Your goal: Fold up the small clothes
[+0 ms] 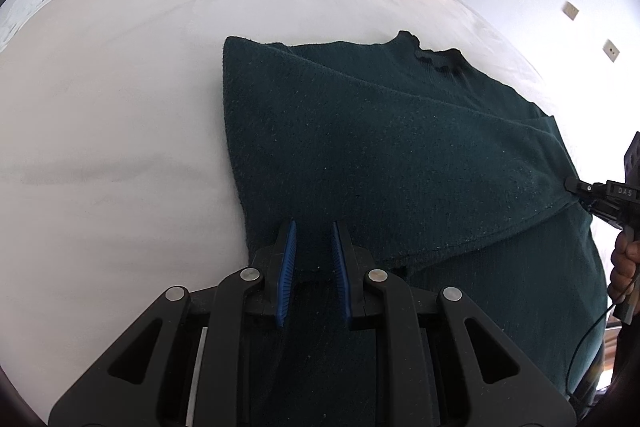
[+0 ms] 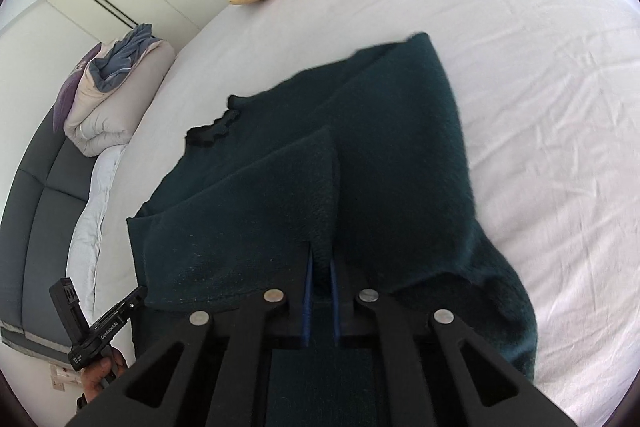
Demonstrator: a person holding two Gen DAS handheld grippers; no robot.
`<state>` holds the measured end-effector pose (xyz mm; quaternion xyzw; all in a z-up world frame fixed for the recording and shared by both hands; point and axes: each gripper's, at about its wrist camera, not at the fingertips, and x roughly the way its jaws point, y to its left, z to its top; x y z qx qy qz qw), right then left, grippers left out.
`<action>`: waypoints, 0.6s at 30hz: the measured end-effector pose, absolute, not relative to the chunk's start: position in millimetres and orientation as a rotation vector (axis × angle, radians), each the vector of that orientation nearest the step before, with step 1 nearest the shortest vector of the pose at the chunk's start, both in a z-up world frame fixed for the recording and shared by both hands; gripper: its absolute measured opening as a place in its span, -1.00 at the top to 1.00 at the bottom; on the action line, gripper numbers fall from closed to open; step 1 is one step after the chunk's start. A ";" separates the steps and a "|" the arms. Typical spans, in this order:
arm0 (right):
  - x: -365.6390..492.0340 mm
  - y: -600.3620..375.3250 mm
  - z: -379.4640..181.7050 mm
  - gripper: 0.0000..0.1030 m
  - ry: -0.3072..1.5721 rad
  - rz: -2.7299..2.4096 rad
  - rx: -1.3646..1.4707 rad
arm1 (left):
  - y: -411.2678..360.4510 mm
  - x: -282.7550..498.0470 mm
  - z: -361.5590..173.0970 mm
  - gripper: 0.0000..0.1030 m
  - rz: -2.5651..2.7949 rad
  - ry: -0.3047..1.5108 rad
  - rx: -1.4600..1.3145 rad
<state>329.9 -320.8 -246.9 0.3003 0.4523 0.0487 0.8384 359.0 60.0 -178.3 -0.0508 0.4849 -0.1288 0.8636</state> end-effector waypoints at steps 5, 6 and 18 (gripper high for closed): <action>329.5 -328.3 -249.5 0.80 0.956 0.129 0.673 | 59.8 356.9 -176.0 0.65 -0.263 1.011 -0.110; 326.7 -328.0 -243.1 0.74 0.952 0.110 0.652 | 61.3 355.5 -173.1 0.65 -0.264 1.005 -0.123; 372.7 -265.7 -237.0 0.12 0.939 0.293 0.569 | 60.4 370.5 -178.5 0.65 -0.253 0.986 -0.183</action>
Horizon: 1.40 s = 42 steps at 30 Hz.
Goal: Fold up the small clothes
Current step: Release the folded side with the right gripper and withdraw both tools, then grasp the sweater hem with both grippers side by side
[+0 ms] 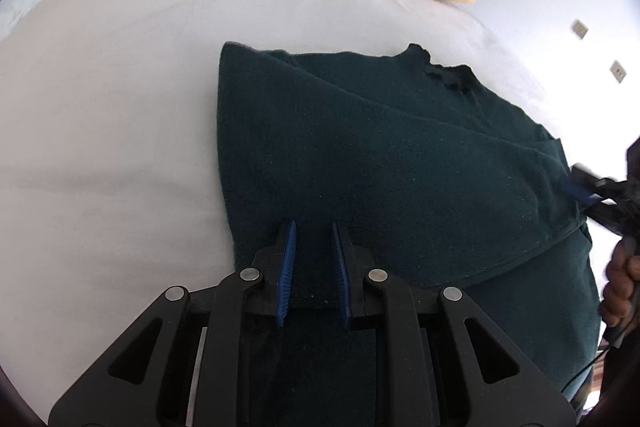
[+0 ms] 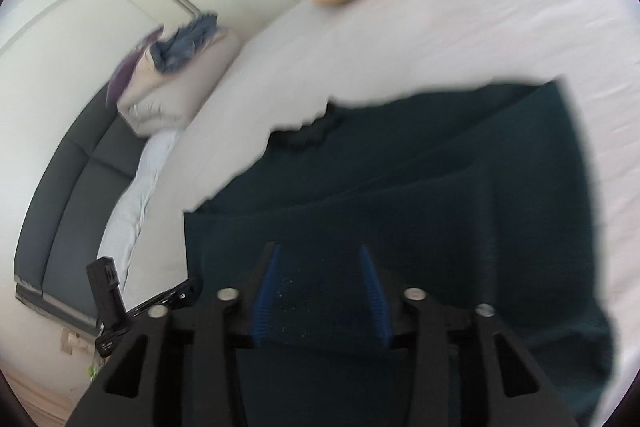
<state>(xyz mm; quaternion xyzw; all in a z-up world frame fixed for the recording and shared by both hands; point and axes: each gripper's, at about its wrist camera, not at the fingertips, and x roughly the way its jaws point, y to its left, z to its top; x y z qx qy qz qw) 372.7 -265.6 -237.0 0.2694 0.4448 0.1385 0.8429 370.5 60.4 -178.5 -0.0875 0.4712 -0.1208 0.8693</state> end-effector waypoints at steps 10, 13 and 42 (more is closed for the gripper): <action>294.7 -365.0 -213.4 -0.11 0.738 0.060 0.697 | 108.0 316.0 -160.5 0.65 -0.238 0.945 -0.253; 252.4 -370.8 -196.2 -0.17 0.695 0.066 0.650 | 134.8 276.1 -150.1 0.39 -0.225 0.926 -0.353; 54.7 -348.7 -209.2 -0.52 0.682 0.164 0.563 | 159.7 38.1 -192.5 -0.59 -0.414 1.179 -0.652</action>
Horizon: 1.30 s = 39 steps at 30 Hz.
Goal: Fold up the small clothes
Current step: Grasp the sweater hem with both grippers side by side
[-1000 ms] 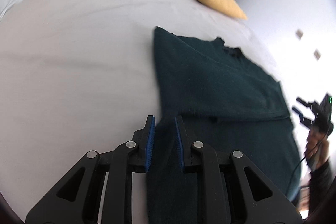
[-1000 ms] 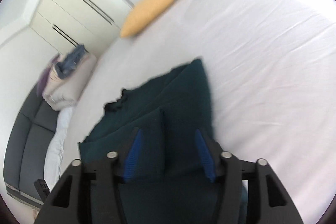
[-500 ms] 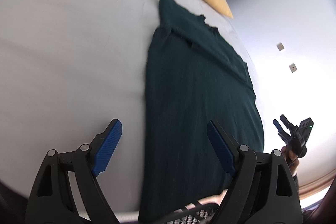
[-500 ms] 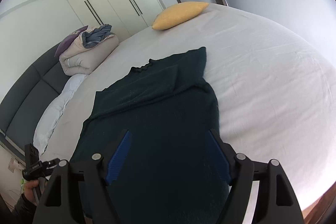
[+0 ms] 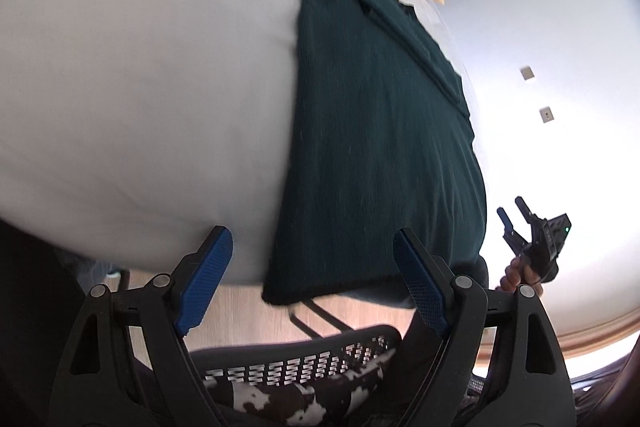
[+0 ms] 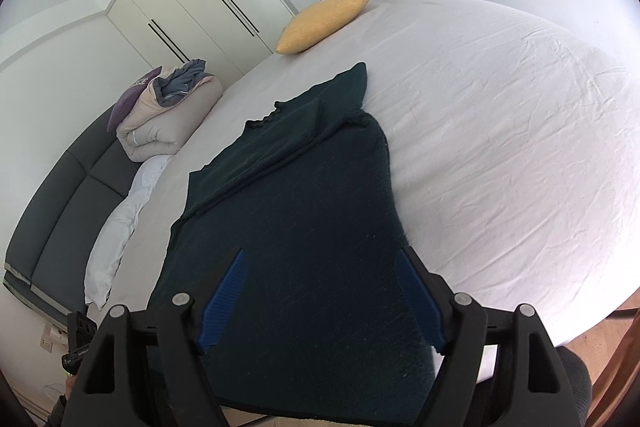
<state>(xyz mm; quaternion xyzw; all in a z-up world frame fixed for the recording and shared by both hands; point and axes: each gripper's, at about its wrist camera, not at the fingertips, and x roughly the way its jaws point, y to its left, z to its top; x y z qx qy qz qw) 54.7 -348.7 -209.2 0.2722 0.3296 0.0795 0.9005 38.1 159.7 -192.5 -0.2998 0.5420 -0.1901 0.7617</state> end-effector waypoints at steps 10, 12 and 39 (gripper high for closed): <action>49.4 -343.5 -206.3 -0.52 0.677 0.206 0.565 | 162.0 41.5 -208.2 -0.09 -0.423 1.180 -0.747; 46.8 -343.8 -204.8 -0.52 0.675 0.207 0.562 | 159.1 44.2 -210.9 0.02 -0.444 1.188 -0.772; 53.4 -352.1 -263.4 -0.25 1.238 0.164 0.478 | 158.5 45.8 -208.7 0.89 -0.476 1.156 -0.789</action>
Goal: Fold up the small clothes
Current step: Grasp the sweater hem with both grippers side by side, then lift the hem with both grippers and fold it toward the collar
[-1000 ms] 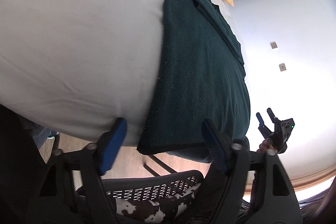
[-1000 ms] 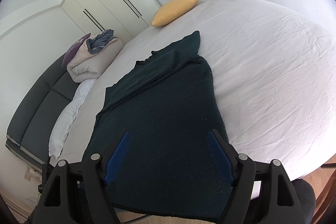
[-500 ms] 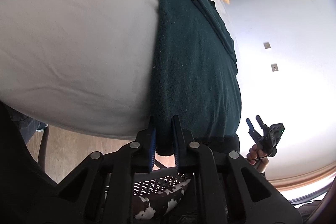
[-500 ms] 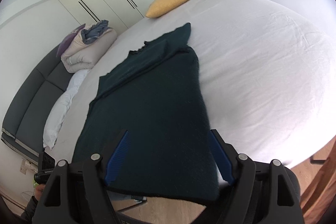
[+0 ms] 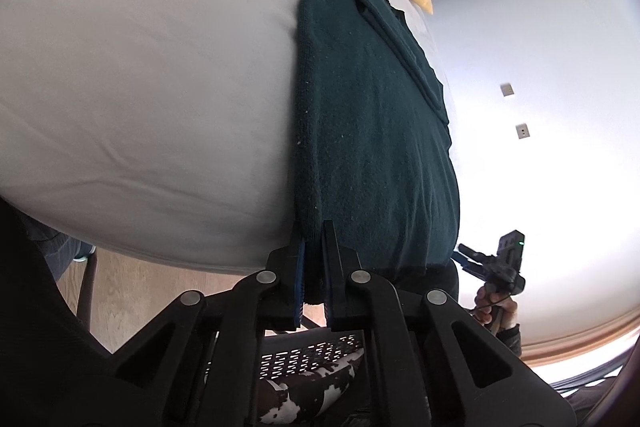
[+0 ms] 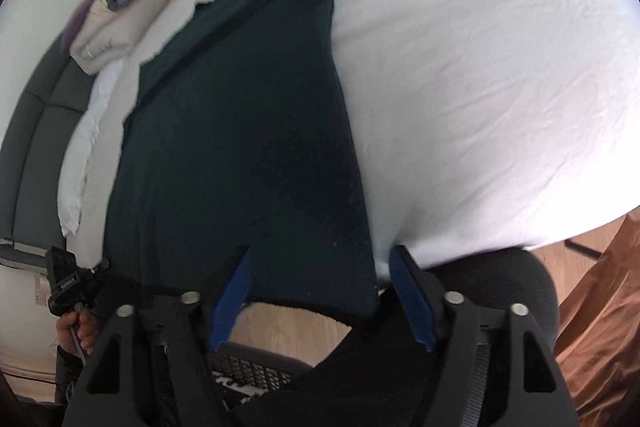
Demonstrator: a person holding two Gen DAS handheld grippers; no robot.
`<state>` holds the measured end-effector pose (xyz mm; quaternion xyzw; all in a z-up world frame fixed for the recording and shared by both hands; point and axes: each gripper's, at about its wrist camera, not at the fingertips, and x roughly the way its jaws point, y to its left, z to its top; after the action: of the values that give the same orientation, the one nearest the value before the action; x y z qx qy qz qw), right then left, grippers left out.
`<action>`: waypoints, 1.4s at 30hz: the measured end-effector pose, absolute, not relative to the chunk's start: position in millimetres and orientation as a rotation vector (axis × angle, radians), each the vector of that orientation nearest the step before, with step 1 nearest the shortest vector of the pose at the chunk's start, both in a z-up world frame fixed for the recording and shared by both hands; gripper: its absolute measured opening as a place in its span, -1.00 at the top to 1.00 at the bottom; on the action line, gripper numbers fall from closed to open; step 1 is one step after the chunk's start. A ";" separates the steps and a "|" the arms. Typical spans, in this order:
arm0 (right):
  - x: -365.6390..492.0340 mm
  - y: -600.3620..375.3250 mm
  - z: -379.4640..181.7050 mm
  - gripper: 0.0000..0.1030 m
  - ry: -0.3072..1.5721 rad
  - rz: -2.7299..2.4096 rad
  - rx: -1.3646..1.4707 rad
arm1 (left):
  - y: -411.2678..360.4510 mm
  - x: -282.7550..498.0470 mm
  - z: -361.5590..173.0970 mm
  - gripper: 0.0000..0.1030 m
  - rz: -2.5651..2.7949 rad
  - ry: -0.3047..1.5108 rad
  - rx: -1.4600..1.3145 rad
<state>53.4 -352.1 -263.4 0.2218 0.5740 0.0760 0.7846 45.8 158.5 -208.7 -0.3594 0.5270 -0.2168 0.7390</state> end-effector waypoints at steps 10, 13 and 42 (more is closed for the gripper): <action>45.2 -355.4 -271.6 0.81 1.274 0.180 0.472 | 154.5 44.0 -207.1 0.90 -0.470 1.152 -0.749; 38.8 -355.3 -262.3 0.84 1.229 0.219 0.483 | 153.5 43.4 -204.4 0.91 -0.472 1.145 -0.745; 159.7 -397.4 -176.7 0.85 0.734 0.389 1.019 | 188.3 174.3 -86.0 0.91 -0.557 0.753 -1.016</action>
<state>159.7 -397.4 -176.7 0.4735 0.3412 0.1810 0.7916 174.3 188.3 -86.0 -0.4684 0.3475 -0.2568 0.7707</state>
